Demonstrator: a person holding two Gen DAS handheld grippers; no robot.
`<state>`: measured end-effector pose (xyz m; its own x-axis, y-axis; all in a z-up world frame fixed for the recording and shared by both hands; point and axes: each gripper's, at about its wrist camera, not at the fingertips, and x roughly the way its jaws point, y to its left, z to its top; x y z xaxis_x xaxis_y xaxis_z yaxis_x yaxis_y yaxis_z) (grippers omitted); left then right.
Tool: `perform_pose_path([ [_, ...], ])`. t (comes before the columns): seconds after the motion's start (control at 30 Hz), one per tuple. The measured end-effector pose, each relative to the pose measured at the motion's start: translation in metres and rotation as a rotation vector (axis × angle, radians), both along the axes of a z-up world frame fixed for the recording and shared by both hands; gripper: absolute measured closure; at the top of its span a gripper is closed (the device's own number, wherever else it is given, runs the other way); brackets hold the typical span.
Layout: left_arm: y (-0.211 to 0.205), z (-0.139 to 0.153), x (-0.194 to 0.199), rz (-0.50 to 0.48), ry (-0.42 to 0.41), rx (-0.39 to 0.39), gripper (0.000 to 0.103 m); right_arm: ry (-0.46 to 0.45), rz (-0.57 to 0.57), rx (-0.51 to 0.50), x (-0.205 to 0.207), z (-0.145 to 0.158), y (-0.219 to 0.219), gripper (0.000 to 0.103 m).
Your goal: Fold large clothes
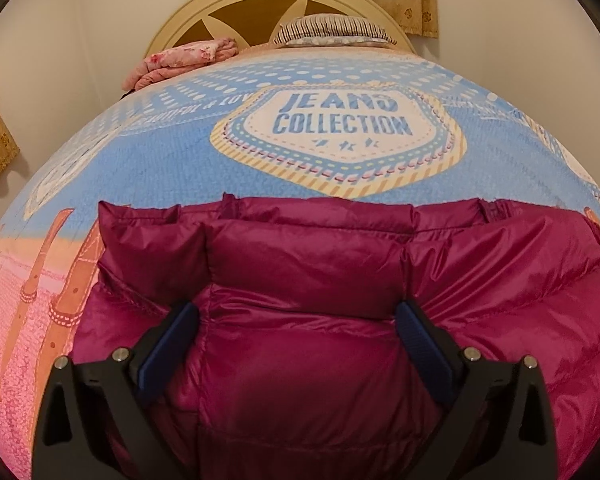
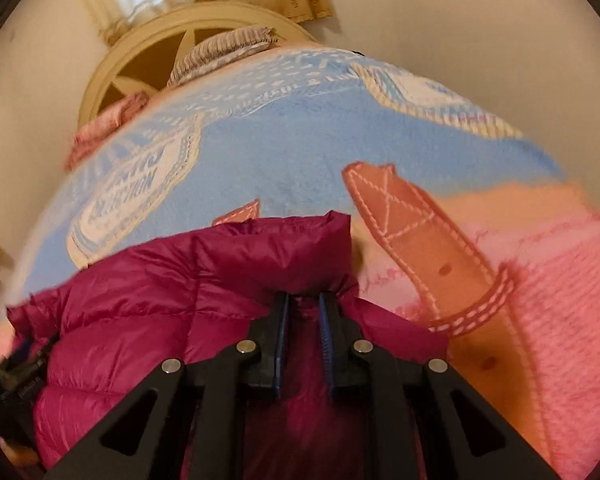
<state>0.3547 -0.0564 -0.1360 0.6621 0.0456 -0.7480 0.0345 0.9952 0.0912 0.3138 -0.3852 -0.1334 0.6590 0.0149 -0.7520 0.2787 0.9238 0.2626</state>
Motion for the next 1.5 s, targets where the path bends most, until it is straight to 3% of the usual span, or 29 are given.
perform_pose_path([
  [0.23,-0.001,0.002,0.000,-0.010,0.014,-0.001,0.001,-0.007,0.003,-0.008,0.003,-0.005,0.005,0.089],
  [0.33,0.008,0.016,0.004,-0.043,0.029,-0.011,0.003,-0.008,0.003,-0.016,0.005,-0.005,0.005,0.089],
  [0.47,0.041,0.034,0.016,0.048,-0.023,-0.001,0.003,-0.012,0.003,-0.014,0.001,-0.003,0.000,0.089],
  [0.63,0.066,-0.002,0.035,0.108,0.061,-0.078,0.000,-0.018,0.002,-0.011,0.000,-0.004,-0.001,0.089],
  [0.77,0.067,-0.007,0.038,0.118,0.075,-0.091,0.000,-0.010,0.001,-0.023,0.001,-0.003,0.002,0.089],
  [0.87,0.066,0.008,0.027,0.098,0.074,-0.084,0.006,0.023,0.003,-0.055,0.006,0.001,0.005,0.089],
  [0.93,0.067,0.024,0.006,0.070,0.041,-0.121,0.006,0.042,-0.002,-0.093,0.005,0.010,0.010,0.089],
  [0.97,0.066,0.034,-0.009,0.050,0.012,-0.123,0.006,0.008,-0.024,-0.134,-0.005,0.025,0.016,0.089],
  [1.03,0.063,0.049,-0.034,0.022,-0.040,-0.078,0.005,-0.118,-0.025,-0.120,-0.030,0.054,0.031,0.089],
  [1.17,0.060,0.063,-0.076,0.003,-0.092,-0.049,0.005,-0.185,0.145,-0.070,-0.069,0.082,0.098,0.089],
  [1.3,0.059,0.063,-0.094,0.013,-0.084,-0.035,0.005,-0.149,0.301,-0.027,-0.087,0.066,0.169,0.089],
  [1.5,0.063,0.055,-0.107,0.023,-0.074,0.017,0.005,-0.108,0.292,-0.021,-0.082,0.025,0.199,0.089],
])
